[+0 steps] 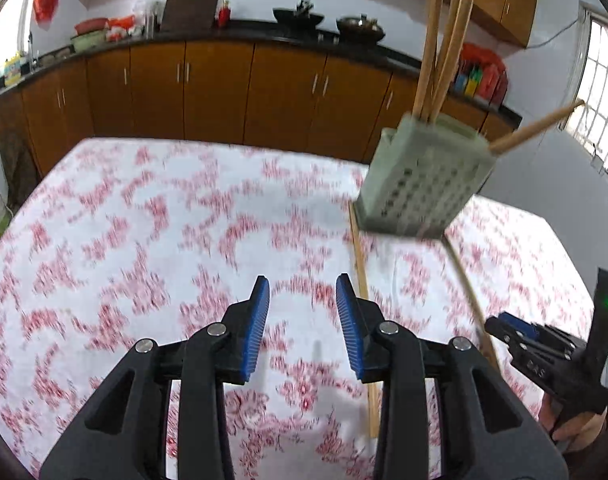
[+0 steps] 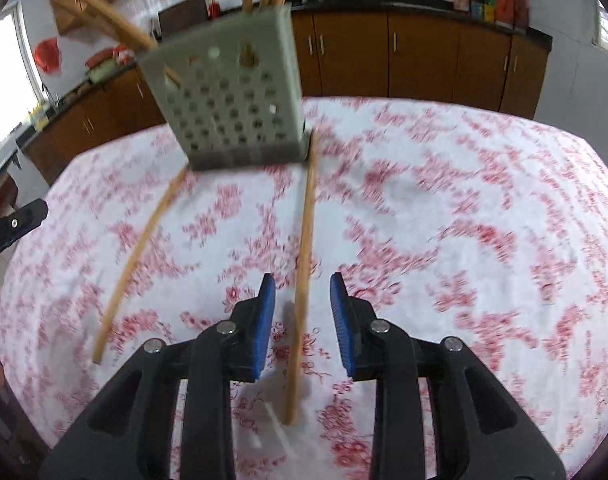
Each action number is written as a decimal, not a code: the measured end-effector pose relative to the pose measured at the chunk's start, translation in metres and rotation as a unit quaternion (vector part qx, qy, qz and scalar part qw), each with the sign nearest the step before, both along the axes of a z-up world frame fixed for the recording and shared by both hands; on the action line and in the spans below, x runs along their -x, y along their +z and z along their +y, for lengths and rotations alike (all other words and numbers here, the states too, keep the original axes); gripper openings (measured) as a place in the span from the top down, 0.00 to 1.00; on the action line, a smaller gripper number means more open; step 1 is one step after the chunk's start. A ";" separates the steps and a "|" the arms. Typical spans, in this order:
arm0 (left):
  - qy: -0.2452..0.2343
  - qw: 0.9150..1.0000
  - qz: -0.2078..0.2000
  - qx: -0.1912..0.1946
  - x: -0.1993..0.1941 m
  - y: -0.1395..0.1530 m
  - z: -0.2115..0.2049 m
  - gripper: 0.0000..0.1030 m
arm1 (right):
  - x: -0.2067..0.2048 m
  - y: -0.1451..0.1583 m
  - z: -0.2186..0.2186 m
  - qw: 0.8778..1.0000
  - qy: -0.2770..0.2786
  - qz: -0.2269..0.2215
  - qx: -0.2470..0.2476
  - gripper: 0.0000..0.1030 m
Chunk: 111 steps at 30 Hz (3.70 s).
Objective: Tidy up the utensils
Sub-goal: 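Lower the open left tool onto a loose chopstick while the right tool grasps another, then close the left tool on its chopstick and lift while the right tool lifts its chopstick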
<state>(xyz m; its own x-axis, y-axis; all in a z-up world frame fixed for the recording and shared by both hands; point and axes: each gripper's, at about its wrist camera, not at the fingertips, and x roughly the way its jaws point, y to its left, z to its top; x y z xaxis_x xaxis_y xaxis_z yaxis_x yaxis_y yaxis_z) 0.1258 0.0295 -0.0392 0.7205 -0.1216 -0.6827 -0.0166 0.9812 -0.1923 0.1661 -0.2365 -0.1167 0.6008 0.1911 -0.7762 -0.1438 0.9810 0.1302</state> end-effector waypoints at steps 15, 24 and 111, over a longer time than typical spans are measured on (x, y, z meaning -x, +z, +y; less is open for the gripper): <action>-0.067 0.997 0.034 -0.020 -0.009 -0.032 -0.045 0.55 | -0.011 -0.007 -0.064 0.994 -0.108 -0.004 -0.004 0.92; -0.072 0.993 0.055 -0.071 -0.024 -0.054 -0.073 0.57 | -0.013 -0.007 -0.064 0.995 -0.103 -0.007 0.005 0.92; -0.012 0.996 0.026 -0.082 -0.023 -0.014 0.011 0.93 | -0.006 0.052 -0.067 0.993 -0.083 -0.088 0.007 0.92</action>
